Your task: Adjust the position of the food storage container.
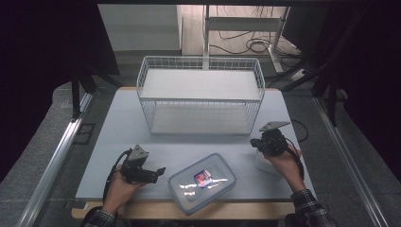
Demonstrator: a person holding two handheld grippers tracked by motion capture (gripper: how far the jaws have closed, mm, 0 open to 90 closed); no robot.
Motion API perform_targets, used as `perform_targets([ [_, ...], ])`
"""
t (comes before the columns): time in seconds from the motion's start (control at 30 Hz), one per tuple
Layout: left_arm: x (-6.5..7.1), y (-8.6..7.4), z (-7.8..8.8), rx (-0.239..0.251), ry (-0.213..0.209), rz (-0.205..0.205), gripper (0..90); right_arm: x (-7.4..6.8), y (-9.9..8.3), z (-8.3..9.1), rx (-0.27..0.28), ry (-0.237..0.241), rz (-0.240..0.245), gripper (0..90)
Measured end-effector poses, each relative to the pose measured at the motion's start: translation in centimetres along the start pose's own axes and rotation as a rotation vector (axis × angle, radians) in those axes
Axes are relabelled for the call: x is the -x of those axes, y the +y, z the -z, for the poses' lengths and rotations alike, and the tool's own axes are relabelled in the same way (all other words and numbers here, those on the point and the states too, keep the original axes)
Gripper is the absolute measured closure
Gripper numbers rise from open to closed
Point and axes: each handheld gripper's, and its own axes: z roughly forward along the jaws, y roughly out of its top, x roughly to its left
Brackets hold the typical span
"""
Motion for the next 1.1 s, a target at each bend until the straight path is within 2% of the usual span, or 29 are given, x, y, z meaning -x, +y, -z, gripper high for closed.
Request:
perform_targets([
  [0.07,0.0,0.0,0.2,0.0,-0.015,0.008,8.5,0.1,-0.3,0.3,0.001,-0.011,-0.024,85.6],
  [0.1,0.2,0.0,0.6,0.011,-0.039,0.024,10.4,0.0,-0.3,0.4,0.002,-0.01,-0.034,85.5],
  [0.13,0.2,0.0,0.6,0.011,-0.039,0.024,13.2,0.0,-0.3,0.4,0.002,-0.01,-0.034,85.5],
  [0.23,0.9,0.0,1.6,0.033,-0.074,0.036,25.5,-1.5,-0.5,0.8,0.023,0.007,-0.023,85.6],
  [0.3,1.5,-0.3,2.1,0.031,-0.084,0.035,41.2,-2.5,-0.5,1.0,0.041,0.026,-0.013,85.7],
  [0.4,2.6,-0.8,3.0,0.015,-0.086,0.011,71.1,-3.9,-0.7,1.4,0.051,0.054,0.009,86.5],
  [0.47,3.3,-1.3,3.4,0.0,-0.101,0.0,82.5,-4.8,-1.0,1.7,0.053,0.072,0.017,87.1],
  [0.6,4.3,-2.0,3.8,-0.029,-0.128,0.003,87.5,-6.2,-1.9,2.2,0.048,0.108,0.013,87.1],
  [0.63,5.2,-2.5,3.8,-0.051,-0.148,0.005,87.5,-6.5,-2.1,2.3,0.046,0.116,0.016,87.1],
  [0.7,5.9,-2.8,3.6,-0.072,-0.16,0.008,87.5,-7.1,-2.6,2.5,0.041,0.124,0.019,87.1],
  [0.87,7.2,-2.6,3.0,-0.096,-0.188,0.001,86.7,-8.3,-3.7,2.5,0.006,0.164,0.017,86.9],
  [0.97,7.4,-2.3,2.8,-0.088,-0.19,0.012,85.9,-8.6,-4.2,2.5,-0.006,0.183,0.007,86.7],
  [1.0,7.4,-2.2,2.8,-0.086,-0.19,0.017,85.4,-9.0,-4.7,2.5,-0.028,0.213,-0.007,86.1],
  [1.1,7.6,-1.9,2.3,-0.1,-0.17,0.022,86.1,-9.6,-5.2,2.4,-0.051,0.244,-0.007,85.6],
])
